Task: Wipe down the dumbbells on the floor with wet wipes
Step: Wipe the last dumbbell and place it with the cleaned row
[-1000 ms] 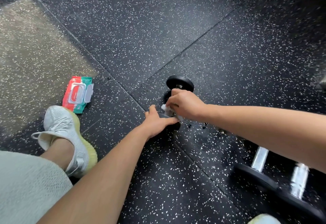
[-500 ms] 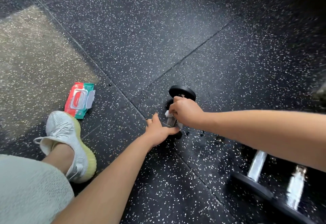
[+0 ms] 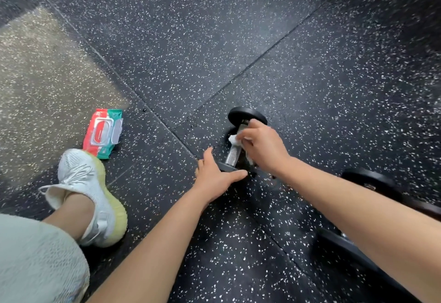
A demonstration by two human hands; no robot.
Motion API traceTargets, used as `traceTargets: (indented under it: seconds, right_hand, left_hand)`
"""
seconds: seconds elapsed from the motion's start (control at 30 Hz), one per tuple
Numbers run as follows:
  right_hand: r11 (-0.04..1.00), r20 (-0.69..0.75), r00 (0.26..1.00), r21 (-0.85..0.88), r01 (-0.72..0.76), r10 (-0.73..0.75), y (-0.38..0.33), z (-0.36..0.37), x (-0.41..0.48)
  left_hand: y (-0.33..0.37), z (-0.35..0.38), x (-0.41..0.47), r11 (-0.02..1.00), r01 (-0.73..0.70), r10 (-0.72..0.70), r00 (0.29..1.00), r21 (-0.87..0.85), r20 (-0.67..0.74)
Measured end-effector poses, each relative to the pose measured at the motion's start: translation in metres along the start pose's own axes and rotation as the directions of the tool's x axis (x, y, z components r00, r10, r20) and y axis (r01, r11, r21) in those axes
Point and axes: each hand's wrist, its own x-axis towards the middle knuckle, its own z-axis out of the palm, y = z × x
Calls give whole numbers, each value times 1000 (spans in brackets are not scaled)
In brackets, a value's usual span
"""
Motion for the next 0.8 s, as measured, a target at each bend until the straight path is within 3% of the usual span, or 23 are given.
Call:
traceTargets:
  seconds: [0.2,0.43,0.67,0.8]
  right_hand:
    - [980,164,967,69,187,-196,-8,2,-20]
    - [999,-23,999,37,26,-25,7,-6,-2]
    - [974,184,957,53,220,-226,-7,-1,-27]
    - [995,45,994,21,101,-102,2,-7,-4]
  left_hand:
    - [1,-2,-3,1000,-8,8,1000,-14,30]
    - [5,5,-14,998,-50,49,999,43,17]
    - [5,5,-14,996,-53,54,999,74,-2]
    - [4,17,-17,987,-73,83,994,140,-71]
